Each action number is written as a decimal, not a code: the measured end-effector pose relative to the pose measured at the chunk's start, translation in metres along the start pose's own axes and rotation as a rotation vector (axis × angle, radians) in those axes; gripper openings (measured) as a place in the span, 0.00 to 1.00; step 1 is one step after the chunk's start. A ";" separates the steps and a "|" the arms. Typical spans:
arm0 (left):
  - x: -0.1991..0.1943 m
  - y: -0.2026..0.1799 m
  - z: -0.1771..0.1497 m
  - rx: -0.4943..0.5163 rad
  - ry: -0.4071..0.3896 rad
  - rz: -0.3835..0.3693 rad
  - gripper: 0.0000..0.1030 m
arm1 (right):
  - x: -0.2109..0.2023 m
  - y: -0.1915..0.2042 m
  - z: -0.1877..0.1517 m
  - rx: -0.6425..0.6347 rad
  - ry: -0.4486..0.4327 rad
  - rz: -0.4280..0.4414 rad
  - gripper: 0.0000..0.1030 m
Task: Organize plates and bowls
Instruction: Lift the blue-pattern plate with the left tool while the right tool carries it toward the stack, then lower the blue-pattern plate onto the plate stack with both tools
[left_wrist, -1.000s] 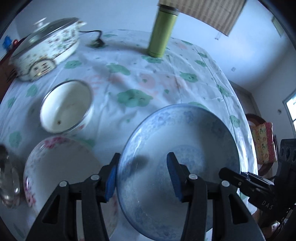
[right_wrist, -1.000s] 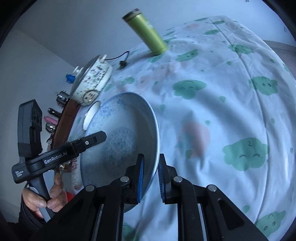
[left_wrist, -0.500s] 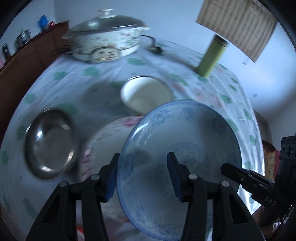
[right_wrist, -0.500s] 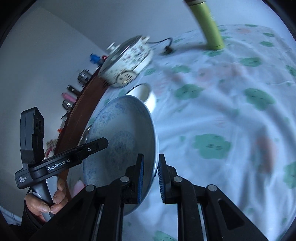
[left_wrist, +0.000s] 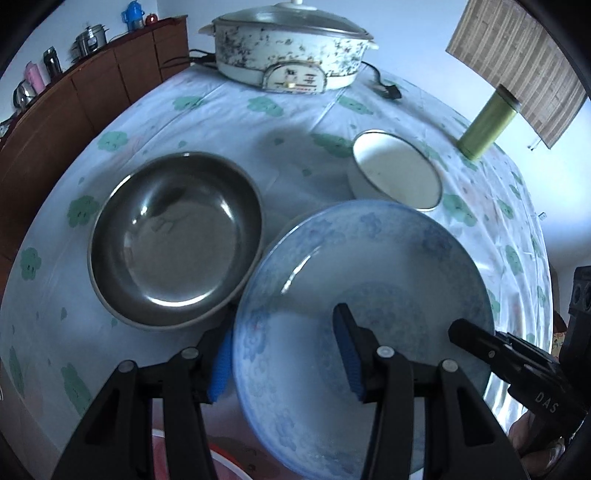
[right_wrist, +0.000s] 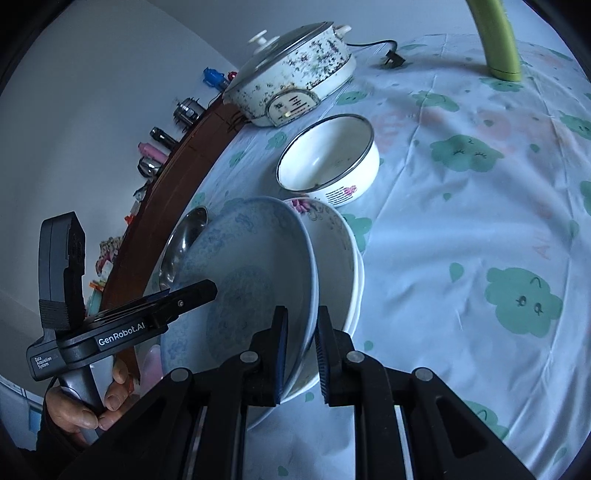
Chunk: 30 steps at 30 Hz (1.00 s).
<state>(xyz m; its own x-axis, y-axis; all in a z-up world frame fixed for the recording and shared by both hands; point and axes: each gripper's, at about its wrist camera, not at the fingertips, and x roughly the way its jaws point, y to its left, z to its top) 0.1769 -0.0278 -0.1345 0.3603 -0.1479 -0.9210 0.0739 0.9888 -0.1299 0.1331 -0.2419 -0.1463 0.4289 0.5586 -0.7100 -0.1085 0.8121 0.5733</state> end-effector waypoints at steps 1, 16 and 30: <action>0.000 0.000 0.000 0.001 0.000 0.003 0.47 | 0.001 0.001 0.001 -0.008 -0.003 -0.005 0.16; 0.014 -0.009 0.010 0.004 0.038 0.037 0.49 | 0.008 0.004 0.023 -0.062 0.059 -0.097 0.16; 0.019 -0.015 0.011 0.043 0.041 0.083 0.51 | 0.004 0.000 0.015 0.003 0.041 -0.068 0.17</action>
<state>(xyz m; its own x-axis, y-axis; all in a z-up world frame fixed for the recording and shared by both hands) 0.1930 -0.0456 -0.1461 0.3290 -0.0637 -0.9422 0.0855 0.9956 -0.0375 0.1488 -0.2418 -0.1428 0.3983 0.5086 -0.7633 -0.0775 0.8479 0.5245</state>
